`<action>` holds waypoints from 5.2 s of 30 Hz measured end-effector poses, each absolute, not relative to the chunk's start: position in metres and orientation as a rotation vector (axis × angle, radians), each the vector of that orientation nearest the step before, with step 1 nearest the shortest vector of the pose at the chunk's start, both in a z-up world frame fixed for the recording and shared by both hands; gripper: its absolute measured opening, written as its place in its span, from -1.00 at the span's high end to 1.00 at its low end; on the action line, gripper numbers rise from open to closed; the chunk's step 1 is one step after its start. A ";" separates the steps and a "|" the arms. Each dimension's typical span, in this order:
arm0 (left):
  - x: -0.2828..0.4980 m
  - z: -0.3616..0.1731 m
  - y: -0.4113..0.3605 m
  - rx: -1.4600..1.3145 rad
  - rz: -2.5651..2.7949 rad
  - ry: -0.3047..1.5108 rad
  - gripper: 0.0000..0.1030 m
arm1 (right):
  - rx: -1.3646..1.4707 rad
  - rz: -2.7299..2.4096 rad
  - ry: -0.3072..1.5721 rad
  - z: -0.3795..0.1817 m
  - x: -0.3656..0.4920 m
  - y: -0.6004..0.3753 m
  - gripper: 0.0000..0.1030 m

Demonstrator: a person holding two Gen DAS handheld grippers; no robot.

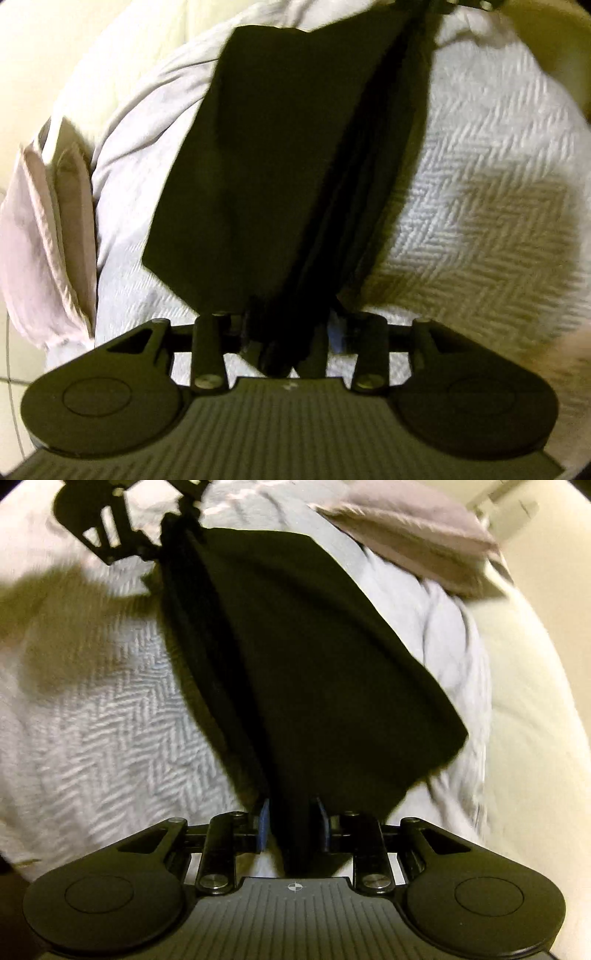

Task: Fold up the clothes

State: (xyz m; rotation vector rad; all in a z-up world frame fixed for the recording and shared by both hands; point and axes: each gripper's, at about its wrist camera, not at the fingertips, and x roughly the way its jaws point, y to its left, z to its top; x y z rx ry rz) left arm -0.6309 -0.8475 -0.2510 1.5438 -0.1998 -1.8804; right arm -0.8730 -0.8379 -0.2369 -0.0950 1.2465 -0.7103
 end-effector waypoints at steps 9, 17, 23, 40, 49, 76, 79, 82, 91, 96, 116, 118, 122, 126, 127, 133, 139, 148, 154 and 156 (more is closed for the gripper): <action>-0.577 -0.184 -0.844 1.279 -1.857 0.145 0.26 | 0.173 -0.945 1.131 -0.181 -0.871 -0.828 0.51; -0.597 -0.163 -0.861 1.208 -1.935 0.101 0.26 | 0.392 -1.101 0.956 -0.155 -0.852 -0.851 0.51; -0.650 -0.196 -0.916 1.225 -1.959 0.142 0.54 | 0.459 -1.017 0.916 -0.173 -0.851 -0.910 0.51; -0.600 -0.249 -1.039 1.237 -1.725 0.311 0.49 | 0.615 -0.804 0.952 -0.254 -0.896 -0.997 0.51; -0.658 -0.237 -1.031 1.158 -1.904 0.305 0.53 | 0.496 -0.822 0.812 -0.237 -0.864 -1.058 0.51; -0.600 -0.223 -0.919 1.159 -1.674 0.458 0.43 | 0.726 -0.937 0.798 -0.226 -0.912 -0.934 0.48; -0.610 -0.228 -0.892 1.193 -1.698 0.490 0.43 | 0.757 -0.906 0.761 -0.224 -0.901 -0.919 0.47; -0.618 -0.239 -0.876 1.242 -1.685 0.492 0.44 | 0.801 -0.859 0.805 -0.241 -0.883 -0.906 0.45; -0.604 -0.206 -0.835 1.164 -1.612 0.548 0.02 | 0.758 -1.017 0.738 -0.214 -0.876 -0.856 -0.42; -0.598 -0.179 -0.778 1.012 -1.665 0.604 -0.56 | 0.764 -1.126 0.730 -0.187 -0.875 -0.793 -0.45; -0.564 -0.078 -0.659 0.719 -1.714 0.741 -0.80 | 0.798 -1.329 0.692 -0.077 -0.827 -0.663 -0.59; -0.568 -0.073 -0.659 0.719 -1.692 0.725 -0.80 | 0.771 -1.314 0.709 -0.072 -0.824 -0.666 -0.59; -0.578 -0.065 -0.659 0.693 -1.613 0.681 -0.90 | 0.731 -1.271 0.748 -0.067 -0.821 -0.670 -0.59; -0.595 -0.065 -0.657 0.730 -1.583 0.709 -0.91 | 0.726 -1.238 0.754 -0.064 -0.829 -0.672 -0.59; -0.599 -0.065 -0.656 0.740 -1.579 0.712 -0.91 | 0.729 -1.229 0.755 -0.064 -0.830 -0.672 -0.59; -0.621 -0.066 -0.649 0.762 -1.567 0.702 -0.91 | 0.764 -1.198 0.736 -0.070 -0.843 -0.668 -0.59; -0.634 -0.076 -0.646 0.775 -1.539 0.721 -0.90 | 0.776 -1.192 0.738 -0.073 -0.851 -0.665 -0.59; -0.641 -0.082 -0.647 0.780 -1.512 0.744 -0.90 | 0.791 -1.194 0.743 -0.075 -0.861 -0.665 -0.59; -0.644 -0.092 -0.648 0.823 -1.498 0.775 -0.90 | 0.801 -1.185 0.763 -0.080 -0.860 -0.666 -0.59; -0.645 -0.095 -0.647 0.832 -1.496 0.782 -0.90 | 0.802 -1.181 0.769 -0.081 -0.859 -0.665 -0.59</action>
